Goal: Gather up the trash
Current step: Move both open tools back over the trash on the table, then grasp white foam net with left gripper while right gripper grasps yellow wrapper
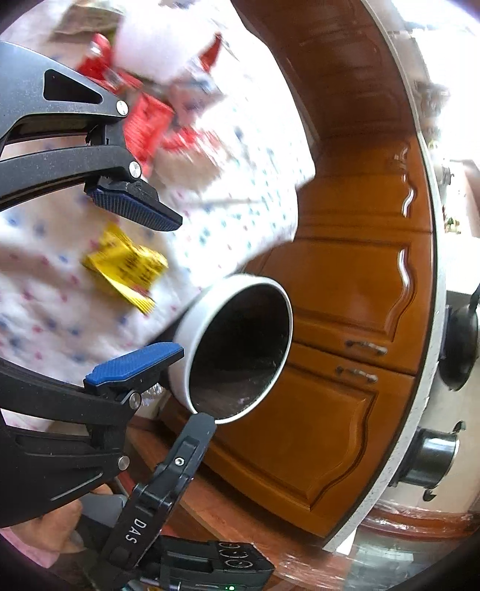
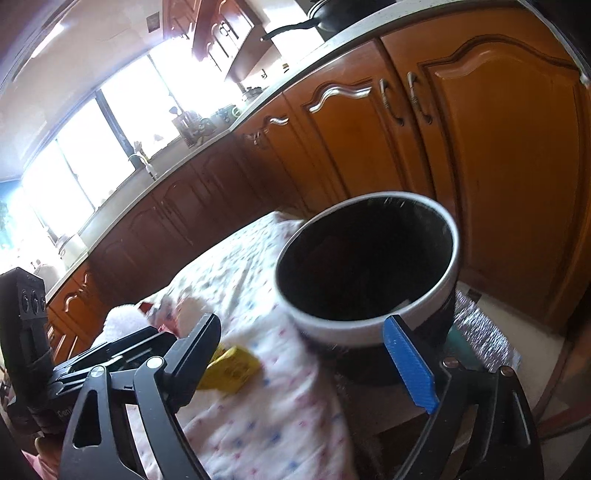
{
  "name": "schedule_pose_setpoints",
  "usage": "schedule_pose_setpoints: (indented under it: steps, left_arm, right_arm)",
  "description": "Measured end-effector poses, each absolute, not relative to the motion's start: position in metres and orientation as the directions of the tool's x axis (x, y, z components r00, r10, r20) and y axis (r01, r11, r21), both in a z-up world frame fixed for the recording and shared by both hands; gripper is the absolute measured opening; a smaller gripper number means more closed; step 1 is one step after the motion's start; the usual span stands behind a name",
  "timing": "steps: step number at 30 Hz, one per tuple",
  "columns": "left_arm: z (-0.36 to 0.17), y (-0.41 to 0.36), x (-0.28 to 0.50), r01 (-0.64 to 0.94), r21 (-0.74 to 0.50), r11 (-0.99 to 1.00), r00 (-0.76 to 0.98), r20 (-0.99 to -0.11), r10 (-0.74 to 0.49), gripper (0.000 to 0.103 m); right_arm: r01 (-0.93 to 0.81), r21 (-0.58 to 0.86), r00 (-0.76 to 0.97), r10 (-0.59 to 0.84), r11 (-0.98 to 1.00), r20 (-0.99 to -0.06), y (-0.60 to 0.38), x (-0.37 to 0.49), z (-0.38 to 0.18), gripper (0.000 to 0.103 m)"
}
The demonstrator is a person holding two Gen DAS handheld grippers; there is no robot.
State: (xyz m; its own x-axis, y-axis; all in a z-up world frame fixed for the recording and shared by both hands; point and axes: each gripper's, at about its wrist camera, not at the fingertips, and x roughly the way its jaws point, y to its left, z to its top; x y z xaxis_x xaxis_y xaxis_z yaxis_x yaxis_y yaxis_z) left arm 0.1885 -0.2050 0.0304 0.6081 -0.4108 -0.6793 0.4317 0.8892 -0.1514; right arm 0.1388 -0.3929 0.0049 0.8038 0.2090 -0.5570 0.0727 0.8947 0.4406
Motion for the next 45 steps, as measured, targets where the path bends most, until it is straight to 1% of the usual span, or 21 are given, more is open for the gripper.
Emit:
schedule_pose_setpoints:
  steps: [5, 11, 21, 26, 28, 36, 37, 39, 40, 41, 42, 44, 45]
  left_arm:
    - [0.028, -0.167, 0.170, 0.378, -0.171, 0.910, 0.640, -0.662, -0.390, 0.064]
    - [0.027, -0.126, 0.152, 0.309, -0.178, 0.934, 0.684, -0.641, -0.348, 0.066]
    - [0.022, -0.071, 0.142, 0.199, -0.202, 0.959, 0.722, -0.631, -0.283, 0.066]
    - [0.025, -0.049, 0.148, 0.141, -0.216, 0.966, 0.742, -0.622, -0.248, 0.067]
    - [0.026, -0.043, 0.153, 0.113, -0.204, 0.972, 0.750, -0.624, -0.218, 0.072]
    - [0.018, -0.041, 0.192, 0.066, -0.177, 0.982, 0.743, -0.648, -0.166, 0.072]
    - [0.017, -0.042, 0.196, 0.061, -0.171, 0.983, 0.741, -0.653, -0.159, 0.072]
    - [0.013, -0.042, 0.202, 0.059, -0.175, 0.983, 0.735, -0.658, -0.161, 0.070]
    - [0.010, -0.042, 0.205, 0.059, -0.178, 0.982, 0.731, -0.662, -0.164, 0.063]
    - [0.008, -0.043, 0.207, 0.063, -0.181, 0.981, 0.725, -0.668, -0.170, 0.058]
    - [0.005, -0.043, 0.209, 0.067, -0.186, 0.980, 0.716, -0.675, -0.177, 0.053]
    - [0.000, -0.042, 0.212, 0.073, -0.196, 0.978, 0.705, -0.683, -0.190, 0.043]
    - [-0.001, -0.042, 0.213, 0.077, -0.199, 0.977, 0.702, -0.685, -0.195, 0.035]
  right_arm:
    - [0.058, 0.448, 0.802, 0.226, 0.892, -0.553, -0.373, 0.127, 0.002, 0.095]
    - [0.032, 0.475, 0.791, 0.268, 0.879, -0.549, -0.352, 0.118, -0.003, 0.095]
    - [-0.003, 0.464, 0.770, 0.298, 0.886, -0.565, -0.318, 0.122, -0.006, 0.095]
    - [-0.007, 0.459, 0.760, 0.303, 0.888, -0.575, -0.305, 0.134, -0.009, 0.095]
    - [-0.005, 0.450, 0.755, 0.299, 0.893, -0.584, -0.300, 0.140, -0.011, 0.095]
    - [0.033, 0.425, 0.729, 0.269, 0.904, -0.629, -0.289, 0.168, -0.025, 0.094]
    - [0.041, 0.412, 0.724, 0.257, 0.910, -0.640, -0.288, 0.171, -0.026, 0.092]
    - [0.055, 0.401, 0.713, 0.245, 0.914, -0.657, -0.288, 0.176, -0.030, 0.082]
    - [0.062, 0.396, 0.706, 0.240, 0.916, -0.666, -0.288, 0.178, -0.033, 0.073]
    - [0.067, 0.394, 0.701, 0.238, 0.917, -0.673, -0.288, 0.180, -0.035, 0.063]
    - [0.070, 0.392, 0.695, 0.237, 0.917, -0.679, -0.288, 0.181, -0.037, 0.057]
    - [0.065, 0.388, 0.693, 0.238, 0.919, -0.680, -0.287, 0.181, -0.040, 0.055]
    - [0.060, 0.381, 0.697, 0.235, 0.922, -0.677, -0.286, 0.180, -0.040, 0.052]
